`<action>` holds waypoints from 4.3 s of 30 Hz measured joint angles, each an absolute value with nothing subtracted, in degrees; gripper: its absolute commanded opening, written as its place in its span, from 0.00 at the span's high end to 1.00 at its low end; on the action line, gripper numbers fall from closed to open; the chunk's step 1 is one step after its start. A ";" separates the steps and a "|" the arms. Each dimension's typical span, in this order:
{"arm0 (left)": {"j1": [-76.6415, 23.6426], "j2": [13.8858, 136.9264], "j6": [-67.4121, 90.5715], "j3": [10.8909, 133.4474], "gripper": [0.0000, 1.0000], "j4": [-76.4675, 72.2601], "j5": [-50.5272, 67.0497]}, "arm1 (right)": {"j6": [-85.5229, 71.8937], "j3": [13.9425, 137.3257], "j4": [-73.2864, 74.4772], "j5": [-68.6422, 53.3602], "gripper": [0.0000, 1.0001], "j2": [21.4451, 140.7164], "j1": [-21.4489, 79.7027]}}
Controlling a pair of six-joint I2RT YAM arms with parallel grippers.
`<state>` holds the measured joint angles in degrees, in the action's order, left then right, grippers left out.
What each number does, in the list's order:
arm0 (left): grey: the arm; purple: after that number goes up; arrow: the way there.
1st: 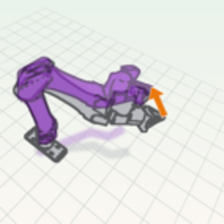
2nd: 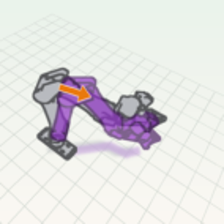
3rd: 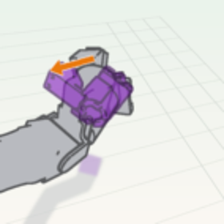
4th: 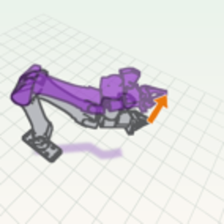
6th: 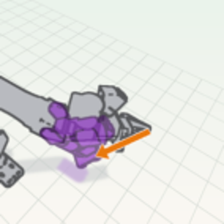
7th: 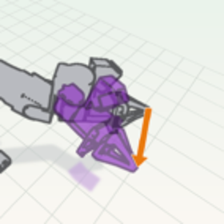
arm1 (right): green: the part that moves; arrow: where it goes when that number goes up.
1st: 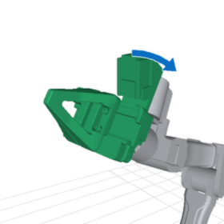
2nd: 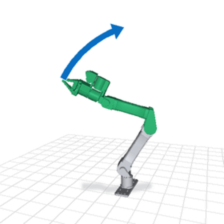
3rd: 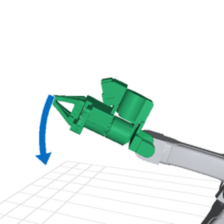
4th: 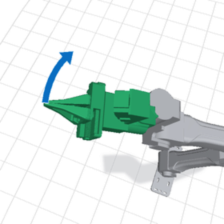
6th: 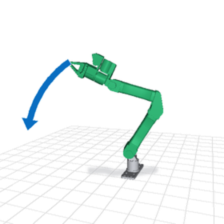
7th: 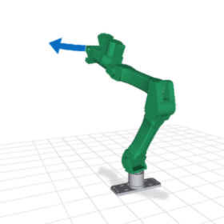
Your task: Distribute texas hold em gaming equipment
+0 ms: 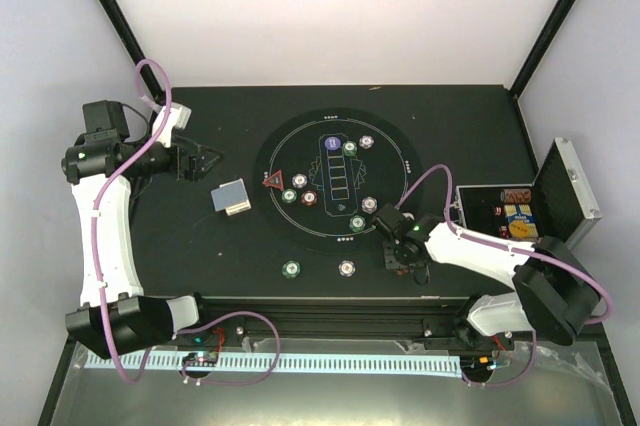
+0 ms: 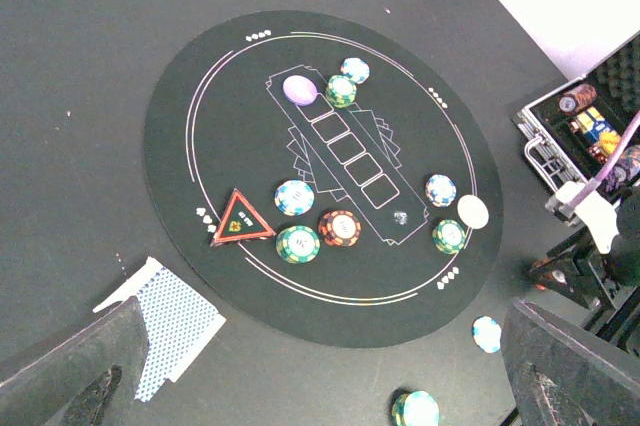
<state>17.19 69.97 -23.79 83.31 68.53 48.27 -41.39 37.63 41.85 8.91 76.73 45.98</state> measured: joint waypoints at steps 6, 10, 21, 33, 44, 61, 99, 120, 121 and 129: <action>17.19 69.97 -23.79 83.31 0.01 68.53 48.27 | -41.43 37.50 41.82 9.04 0.59 76.82 45.98; 17.19 69.97 -23.79 83.31 0.01 68.55 48.25 | -41.43 37.50 41.80 9.15 0.64 76.82 45.98; 17.19 69.97 -23.79 83.31 0.01 68.55 48.18 | -40.47 43.57 47.22 11.00 0.73 75.90 45.65; 17.19 70.00 -23.79 83.31 0.01 68.58 47.83 | -29.82 75.29 47.68 12.14 0.75 95.72 29.63; 17.19 70.13 -23.81 83.48 0.01 68.73 47.40 | -24.71 114.08 50.83 11.40 0.75 130.78 19.88; 17.19 71.70 -23.92 81.95 0.01 67.64 47.86 | -23.62 128.84 55.07 8.62 0.68 144.66 16.36; 17.19 70.00 -26.04 80.68 0.01 68.90 49.12 | -31.22 55.57 47.24 9.13 0.25 79.75 37.74; 17.19 69.95 -26.33 81.28 0.01 69.84 49.78 | -44.03 37.15 40.16 10.15 0.27 78.85 48.29; 17.19 69.95 -26.33 81.28 0.01 69.84 49.78 | -44.10 36.97 40.16 10.31 0.28 78.85 48.29; 17.19 69.95 -26.33 81.28 0.01 69.84 49.78 | -44.53 36.62 39.03 10.41 0.37 78.78 48.31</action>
